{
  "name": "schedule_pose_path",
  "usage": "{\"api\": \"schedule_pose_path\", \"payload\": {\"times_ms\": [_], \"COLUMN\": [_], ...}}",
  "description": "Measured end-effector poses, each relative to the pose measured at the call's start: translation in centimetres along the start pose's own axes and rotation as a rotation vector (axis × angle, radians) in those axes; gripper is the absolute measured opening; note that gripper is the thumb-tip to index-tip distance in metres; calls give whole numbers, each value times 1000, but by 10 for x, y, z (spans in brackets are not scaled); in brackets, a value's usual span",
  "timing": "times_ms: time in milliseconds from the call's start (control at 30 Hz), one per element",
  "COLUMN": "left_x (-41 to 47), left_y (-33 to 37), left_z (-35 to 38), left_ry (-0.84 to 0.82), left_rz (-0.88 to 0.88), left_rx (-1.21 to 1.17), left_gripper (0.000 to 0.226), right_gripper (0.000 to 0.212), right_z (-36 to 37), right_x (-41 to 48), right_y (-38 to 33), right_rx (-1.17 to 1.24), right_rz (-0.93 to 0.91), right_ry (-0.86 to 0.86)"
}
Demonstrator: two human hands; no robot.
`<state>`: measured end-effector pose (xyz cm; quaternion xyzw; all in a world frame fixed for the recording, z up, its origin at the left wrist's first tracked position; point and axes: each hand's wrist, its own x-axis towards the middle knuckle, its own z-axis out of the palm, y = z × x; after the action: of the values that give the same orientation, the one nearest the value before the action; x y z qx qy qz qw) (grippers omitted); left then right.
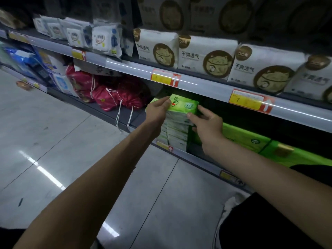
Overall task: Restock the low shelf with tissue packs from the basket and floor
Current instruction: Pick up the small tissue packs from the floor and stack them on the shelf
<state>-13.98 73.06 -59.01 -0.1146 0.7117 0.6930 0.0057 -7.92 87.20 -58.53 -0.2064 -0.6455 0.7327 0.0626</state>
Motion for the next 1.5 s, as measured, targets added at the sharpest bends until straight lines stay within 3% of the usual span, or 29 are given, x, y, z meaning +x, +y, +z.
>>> {"api": "schedule_pose_path", "payload": {"times_ms": [100,267,700,867,1167,1500], "left_x": [3,2,-5,12,31,27], "left_y": [-1,-16,-56,-44,-50,-59], "left_z": [4,-5,-22,-21,-17,-12], "left_ry": [5,31,48,106,149,155], "left_rz": [40,-96,176,255,239,222], "left_rx": [43,1,287,345,457,417], "left_gripper": [29,30,38,24,22,14], "right_gripper": [58,62,57,54,52,51], "right_z": [-1,3,8,14,21,20], "right_x": [10,18,25,32,41,44], "right_y": [5,24,20,10,19,27], "right_rx": [33,66,-26,-17,-57,-59], "right_rz": [67,131,117,100,102,116], "right_ry": [14,5,44,60,99,137]}}
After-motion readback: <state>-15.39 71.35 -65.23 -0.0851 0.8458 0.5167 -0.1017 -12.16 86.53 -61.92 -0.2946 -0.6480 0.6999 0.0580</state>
